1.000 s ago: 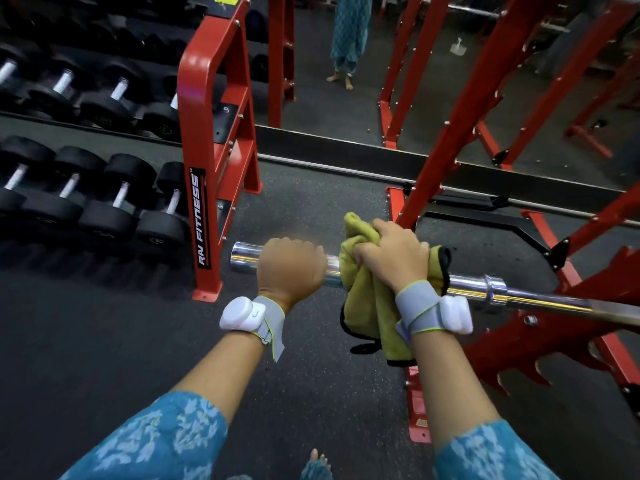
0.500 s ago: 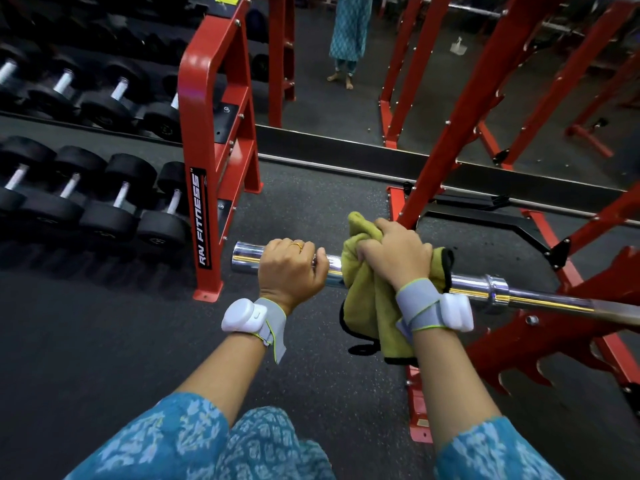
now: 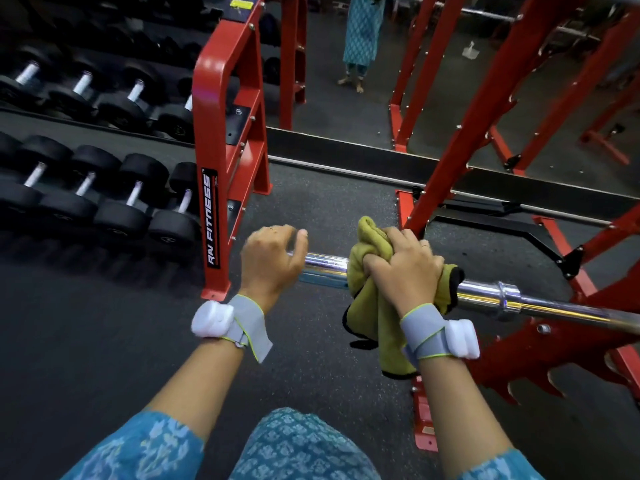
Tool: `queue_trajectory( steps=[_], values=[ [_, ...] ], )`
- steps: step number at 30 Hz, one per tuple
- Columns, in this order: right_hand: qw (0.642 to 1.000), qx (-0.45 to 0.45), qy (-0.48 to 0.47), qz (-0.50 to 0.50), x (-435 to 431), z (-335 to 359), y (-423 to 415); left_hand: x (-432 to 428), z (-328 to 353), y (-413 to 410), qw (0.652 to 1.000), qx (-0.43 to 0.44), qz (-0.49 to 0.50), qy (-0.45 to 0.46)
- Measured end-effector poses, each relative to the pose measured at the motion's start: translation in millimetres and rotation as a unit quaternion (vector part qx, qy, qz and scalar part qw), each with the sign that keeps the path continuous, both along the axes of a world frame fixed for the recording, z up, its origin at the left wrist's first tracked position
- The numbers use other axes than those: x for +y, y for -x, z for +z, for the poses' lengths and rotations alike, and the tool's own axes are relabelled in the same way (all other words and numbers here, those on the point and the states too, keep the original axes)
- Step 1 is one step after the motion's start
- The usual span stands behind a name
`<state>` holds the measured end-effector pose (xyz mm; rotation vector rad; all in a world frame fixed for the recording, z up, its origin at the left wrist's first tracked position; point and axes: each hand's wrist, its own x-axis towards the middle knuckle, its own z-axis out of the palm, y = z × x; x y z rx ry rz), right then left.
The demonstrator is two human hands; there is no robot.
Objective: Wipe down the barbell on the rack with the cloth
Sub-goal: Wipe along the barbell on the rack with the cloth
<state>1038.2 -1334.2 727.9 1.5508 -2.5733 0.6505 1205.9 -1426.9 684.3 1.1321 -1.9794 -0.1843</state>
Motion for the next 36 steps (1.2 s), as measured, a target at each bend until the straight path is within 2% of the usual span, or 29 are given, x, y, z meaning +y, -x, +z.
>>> queue_trajectory(
  steps=[2, 4, 6, 9, 11, 14, 16, 20, 24, 27, 30, 33, 36],
  values=[
    [0.999, -0.01, -0.033, -0.003, -11.2, 3.5, -9.6, -6.2, 8.7, -16.2, 0.997, 0.028, 0.054, -0.042],
    [0.999, 0.004, -0.048, 0.007, -20.6, 4.4, -21.6, -17.0, 8.0, -25.5, 0.987, 0.049, 0.083, -0.131],
    [0.998, 0.027, -0.049, 0.033, -29.3, 2.3, -38.7, -24.8, 0.7, -29.2, 0.962, 0.105, 0.069, -0.241],
    [0.992, 0.076, 0.018, 0.103, -26.1, -5.2, -60.4, -25.3, -5.4, -25.5, 0.907, 0.237, 0.046, -0.345],
    [0.983, 0.082, 0.068, 0.149, -16.4, -11.8, -59.5, -24.4, -3.7, -25.5, 0.887, 0.274, 0.04, -0.37],
    [0.978, 0.056, 0.099, 0.175, 0.1, -17.3, -38.7, -22.7, -1.2, -26.0, 0.88, 0.276, 0.034, -0.385],
    [0.987, 0.029, 0.095, 0.127, 2.3, -12.1, -29.8, -22.4, -1.6, -26.5, 0.879, 0.283, 0.049, -0.381],
    [0.999, -0.026, -0.026, 0.027, -23.1, 6.2, -32.7, -20.8, -2.2, -22.3, 0.878, 0.299, 0.065, -0.369],
    [0.994, 0.013, -0.075, 0.076, -41.7, 5.4, -51.4, -18.3, -1.9, -22.9, 0.88, 0.308, 0.058, -0.358],
    [0.984, 0.085, 0.013, 0.153, -31.1, -5.3, -61.2, -18.8, -2.7, -23.3, 0.874, 0.327, 0.058, -0.356],
    [0.973, 0.083, 0.09, 0.196, -13.1, -15.2, -49.5, -16.0, -0.6, -22.5, 0.881, 0.313, 0.059, -0.349],
    [0.987, 0.043, 0.086, 0.128, -8.4, -11.1, -37.0, -15.8, 2.4, -23.1, 0.885, 0.307, 0.069, -0.343],
    [0.999, -0.019, -0.025, 0.032, -29.2, 5.7, -42.1, -13.4, 5.9, -23.0, 0.887, 0.309, 0.074, -0.336]
  ],
)
